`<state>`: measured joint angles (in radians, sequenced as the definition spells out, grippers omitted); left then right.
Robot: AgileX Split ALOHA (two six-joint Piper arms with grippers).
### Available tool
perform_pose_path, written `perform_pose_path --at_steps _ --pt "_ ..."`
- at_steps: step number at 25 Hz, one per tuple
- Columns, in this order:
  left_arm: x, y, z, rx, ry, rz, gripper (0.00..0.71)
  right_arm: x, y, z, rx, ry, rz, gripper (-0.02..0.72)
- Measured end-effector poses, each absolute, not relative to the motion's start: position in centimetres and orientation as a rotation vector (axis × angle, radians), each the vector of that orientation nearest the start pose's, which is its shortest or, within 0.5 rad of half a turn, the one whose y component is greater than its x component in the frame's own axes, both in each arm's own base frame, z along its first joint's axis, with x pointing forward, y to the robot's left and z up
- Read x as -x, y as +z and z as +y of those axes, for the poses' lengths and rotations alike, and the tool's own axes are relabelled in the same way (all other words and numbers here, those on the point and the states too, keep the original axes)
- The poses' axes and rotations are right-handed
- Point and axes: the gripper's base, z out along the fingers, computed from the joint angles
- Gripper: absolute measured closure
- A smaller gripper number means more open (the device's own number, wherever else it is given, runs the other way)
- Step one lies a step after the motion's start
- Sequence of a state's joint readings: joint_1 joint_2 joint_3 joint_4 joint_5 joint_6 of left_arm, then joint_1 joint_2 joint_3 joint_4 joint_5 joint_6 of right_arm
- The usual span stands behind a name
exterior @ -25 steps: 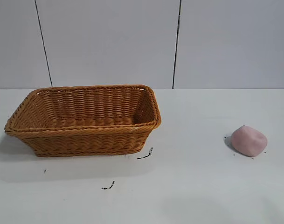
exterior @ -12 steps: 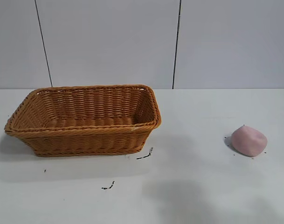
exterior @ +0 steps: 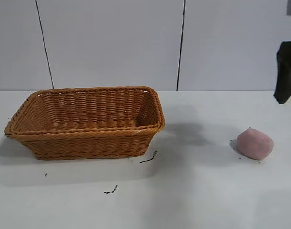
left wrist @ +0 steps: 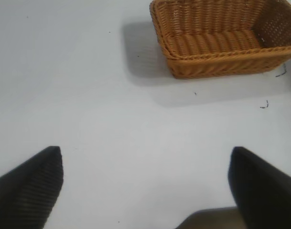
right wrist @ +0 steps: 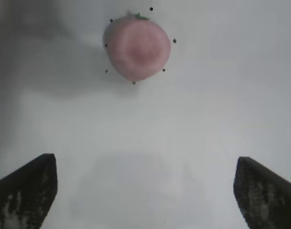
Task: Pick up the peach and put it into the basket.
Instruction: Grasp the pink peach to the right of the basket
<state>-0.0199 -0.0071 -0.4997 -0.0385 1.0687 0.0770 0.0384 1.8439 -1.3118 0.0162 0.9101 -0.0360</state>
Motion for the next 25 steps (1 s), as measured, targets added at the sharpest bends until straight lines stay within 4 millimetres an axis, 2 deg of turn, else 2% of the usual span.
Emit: perform_pose_path --at_steps 3,16,25 --pt "0.6 27.7 -0.3 -0.101 -0.010 2.042 0.018 -37.9 19.0 1.6 0.107 0.020 2.927 0.014" --pt "0.6 27.7 -0.3 -0.101 -0.010 2.042 0.018 -39.7 12.5 1.9 0.170 0.063 2.969 0.014" --pt "0.6 27.7 -0.3 -0.101 -0.010 2.042 0.018 -39.8 10.6 2.0 0.180 0.073 2.992 0.014"
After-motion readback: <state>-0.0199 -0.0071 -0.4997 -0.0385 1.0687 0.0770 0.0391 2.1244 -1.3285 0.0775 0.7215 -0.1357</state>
